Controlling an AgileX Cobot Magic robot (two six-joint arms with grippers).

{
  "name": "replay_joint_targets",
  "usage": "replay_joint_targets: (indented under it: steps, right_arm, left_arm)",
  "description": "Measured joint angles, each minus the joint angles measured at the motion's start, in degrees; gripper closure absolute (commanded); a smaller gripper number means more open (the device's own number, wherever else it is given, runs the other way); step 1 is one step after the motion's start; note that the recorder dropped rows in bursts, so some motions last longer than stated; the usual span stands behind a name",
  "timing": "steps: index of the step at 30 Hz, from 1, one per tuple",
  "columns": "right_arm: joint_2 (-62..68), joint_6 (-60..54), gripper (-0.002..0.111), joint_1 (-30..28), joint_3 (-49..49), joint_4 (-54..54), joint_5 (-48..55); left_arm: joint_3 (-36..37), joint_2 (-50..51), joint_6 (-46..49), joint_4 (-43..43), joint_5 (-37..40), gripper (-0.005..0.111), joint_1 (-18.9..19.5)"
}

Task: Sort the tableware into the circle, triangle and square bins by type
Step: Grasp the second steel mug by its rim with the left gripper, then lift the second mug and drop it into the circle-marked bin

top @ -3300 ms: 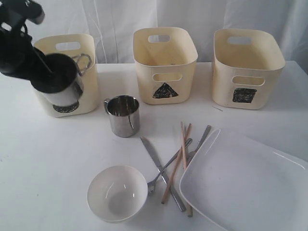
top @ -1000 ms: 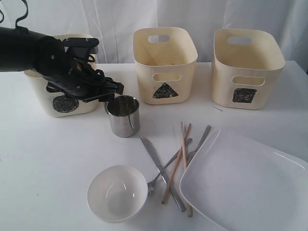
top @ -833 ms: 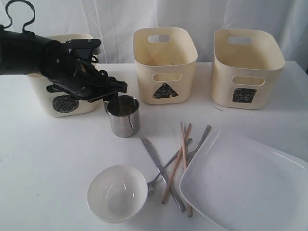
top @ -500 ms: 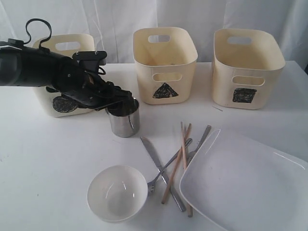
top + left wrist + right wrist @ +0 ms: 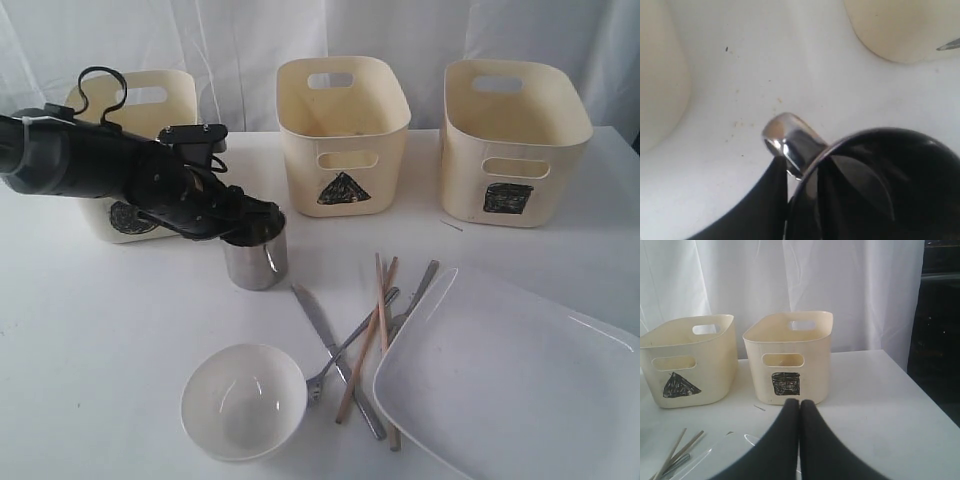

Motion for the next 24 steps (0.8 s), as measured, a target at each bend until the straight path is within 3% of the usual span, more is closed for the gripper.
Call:
replay_joint_targets:
  steps: [2,13,20,24]
  right_arm:
    - [0.00,0.00,0.108,0.00,0.00,0.00,0.00]
    - [0.00,0.00,0.108,0.00,0.00,0.00,0.00]
    - [0.00,0.00,0.108,0.00,0.00,0.00,0.00]
    - [0.00,0.00,0.108,0.00,0.00,0.00,0.00]
  left_arm:
    - [0.00,-0.14,-0.15,0.01,0.44,0.107,0.00]
    - [0.00,-9.66,0.29,0.01,7.77,0.107,-0.91]
    - [0.00,-22.87,9.43,0.74,8.59,0.107,-1.96]
    - [0.00,-27.37,11.41,5.82,7.98,0.107,0.96]
